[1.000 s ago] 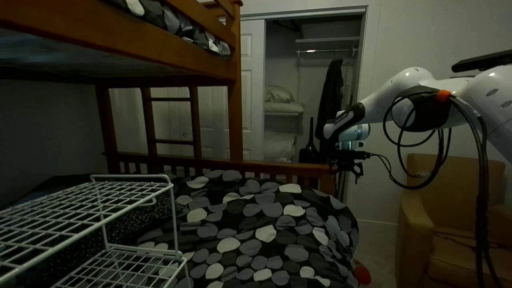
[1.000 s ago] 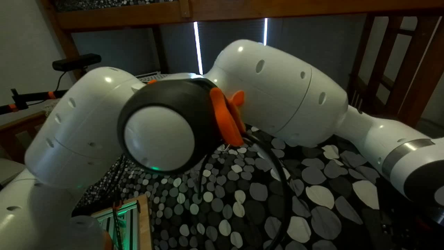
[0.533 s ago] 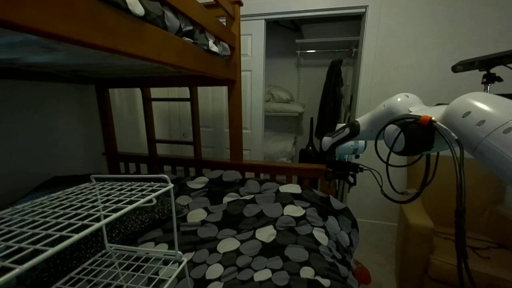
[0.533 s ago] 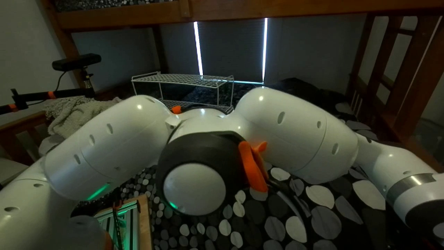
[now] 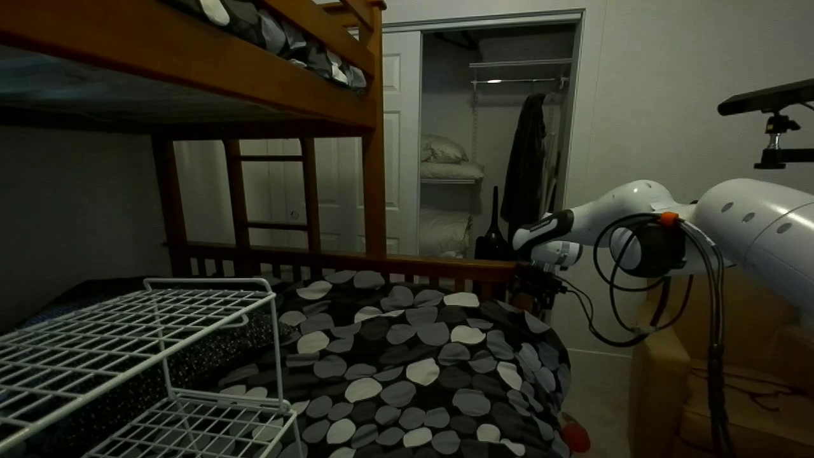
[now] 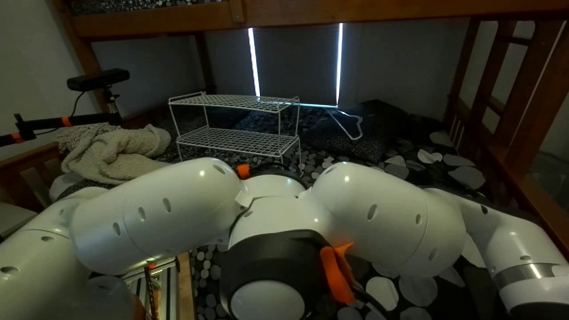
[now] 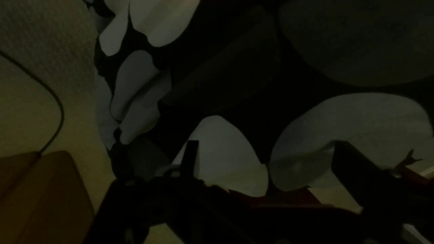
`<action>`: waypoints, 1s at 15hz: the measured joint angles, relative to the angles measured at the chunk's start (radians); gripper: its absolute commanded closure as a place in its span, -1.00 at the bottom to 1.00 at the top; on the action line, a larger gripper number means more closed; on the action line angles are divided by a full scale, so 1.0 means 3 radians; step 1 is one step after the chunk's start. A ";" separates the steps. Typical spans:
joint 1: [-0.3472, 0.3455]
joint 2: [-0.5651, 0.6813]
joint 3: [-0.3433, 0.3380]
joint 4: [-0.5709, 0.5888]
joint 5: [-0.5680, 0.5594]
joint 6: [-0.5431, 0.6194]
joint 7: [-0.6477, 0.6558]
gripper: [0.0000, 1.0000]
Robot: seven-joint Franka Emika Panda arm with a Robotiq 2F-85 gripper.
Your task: Move the right end of the blanket to the left, then move the lint roller to the left
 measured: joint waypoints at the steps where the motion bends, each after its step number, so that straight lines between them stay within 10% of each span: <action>1: -0.0024 0.0050 0.0025 0.0066 0.0054 0.0047 0.0026 -1.00; 6: -0.0123 0.0290 0.0071 0.0331 0.0172 0.0149 0.0387 -1.00; 15: -0.0154 0.0543 0.0075 0.0591 0.0163 -0.0006 0.0825 0.61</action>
